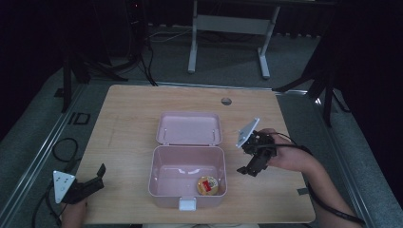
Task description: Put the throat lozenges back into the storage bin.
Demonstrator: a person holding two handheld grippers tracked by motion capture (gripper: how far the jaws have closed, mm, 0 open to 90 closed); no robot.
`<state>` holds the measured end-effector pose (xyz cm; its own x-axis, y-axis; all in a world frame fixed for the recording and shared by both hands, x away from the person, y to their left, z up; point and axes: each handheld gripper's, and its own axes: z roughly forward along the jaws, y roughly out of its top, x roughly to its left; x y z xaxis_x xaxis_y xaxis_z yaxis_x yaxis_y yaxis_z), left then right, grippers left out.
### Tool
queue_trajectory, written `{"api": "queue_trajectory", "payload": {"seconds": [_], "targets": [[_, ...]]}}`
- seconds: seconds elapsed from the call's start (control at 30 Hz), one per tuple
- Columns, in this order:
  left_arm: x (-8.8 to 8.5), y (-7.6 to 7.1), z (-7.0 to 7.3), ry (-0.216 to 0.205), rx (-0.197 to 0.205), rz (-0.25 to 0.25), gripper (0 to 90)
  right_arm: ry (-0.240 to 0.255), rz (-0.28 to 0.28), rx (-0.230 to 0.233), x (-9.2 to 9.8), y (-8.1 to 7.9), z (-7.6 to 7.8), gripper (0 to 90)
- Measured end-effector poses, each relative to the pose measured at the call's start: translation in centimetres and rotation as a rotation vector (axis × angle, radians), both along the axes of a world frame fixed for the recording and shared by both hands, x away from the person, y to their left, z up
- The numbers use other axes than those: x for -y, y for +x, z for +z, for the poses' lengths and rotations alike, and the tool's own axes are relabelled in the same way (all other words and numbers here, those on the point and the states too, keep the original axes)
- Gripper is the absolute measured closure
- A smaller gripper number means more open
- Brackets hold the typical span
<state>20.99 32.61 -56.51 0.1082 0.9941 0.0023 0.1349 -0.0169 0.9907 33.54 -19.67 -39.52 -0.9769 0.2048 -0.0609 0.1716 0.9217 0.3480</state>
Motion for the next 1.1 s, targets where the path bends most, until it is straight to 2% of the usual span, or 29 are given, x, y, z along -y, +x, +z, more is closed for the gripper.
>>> {"api": "queue_trajectory", "payload": {"seconds": [0.03,0.17,0.23,0.33,0.37,0.43,0.53,0.6,0.7,0.87,0.93,1.03,1.1], "targets": [[0.0,0.0,0.0,0.000,0.000,0.000,0.4,0.013,-0.012,0.015,0.5,0.1,-0.6,12.2],[0.0,0.0,0.0,-0.001,0.001,0.000,0.4,0.061,-0.067,-0.001,2.2,0.5,-3.3,12.1],[0.0,0.0,0.0,0.000,0.001,0.000,0.4,0.069,-0.095,-0.023,2.9,0.7,-5.0,12.1],[0.0,0.0,0.0,-0.001,0.001,-0.001,0.4,0.077,-0.153,-0.001,4.1,0.9,-7.4,12.1],[0.0,0.0,0.0,0.000,0.001,-0.001,0.4,0.090,-0.176,0.015,4.5,1.0,-8.1,12.1],[0.0,0.0,0.0,0.001,0.001,-0.001,0.4,0.132,-0.225,0.012,5.6,1.2,-9.3,12.1],[0.0,0.0,0.0,0.002,0.001,-0.002,0.4,0.181,-0.298,0.058,6.8,0.9,-10.8,12.0],[0.0,0.0,0.0,0.002,0.000,-0.001,0.4,0.214,-0.348,0.128,7.7,0.6,-11.6,12.0],[0.0,0.0,0.0,0.003,0.001,-0.001,0.4,0.262,-0.439,0.203,9.1,0.4,-12.8,11.5],[0.0,0.0,0.0,0.003,0.000,-0.001,0.4,0.307,-0.580,0.269,11.3,0.1,-14.0,11.4],[0.0,0.0,0.0,0.002,0.000,-0.001,0.4,0.319,-0.601,0.269,11.7,0.1,-14.1,11.4],[0.0,0.0,0.0,0.002,0.000,-0.001,0.4,0.336,-0.705,0.342,13.0,-0.3,-14.7,11.4],[0.0,0.0,0.0,0.002,0.001,-0.001,0.4,0.341,-0.737,0.357,13.3,-0.5,-14.9,11.4]]}}
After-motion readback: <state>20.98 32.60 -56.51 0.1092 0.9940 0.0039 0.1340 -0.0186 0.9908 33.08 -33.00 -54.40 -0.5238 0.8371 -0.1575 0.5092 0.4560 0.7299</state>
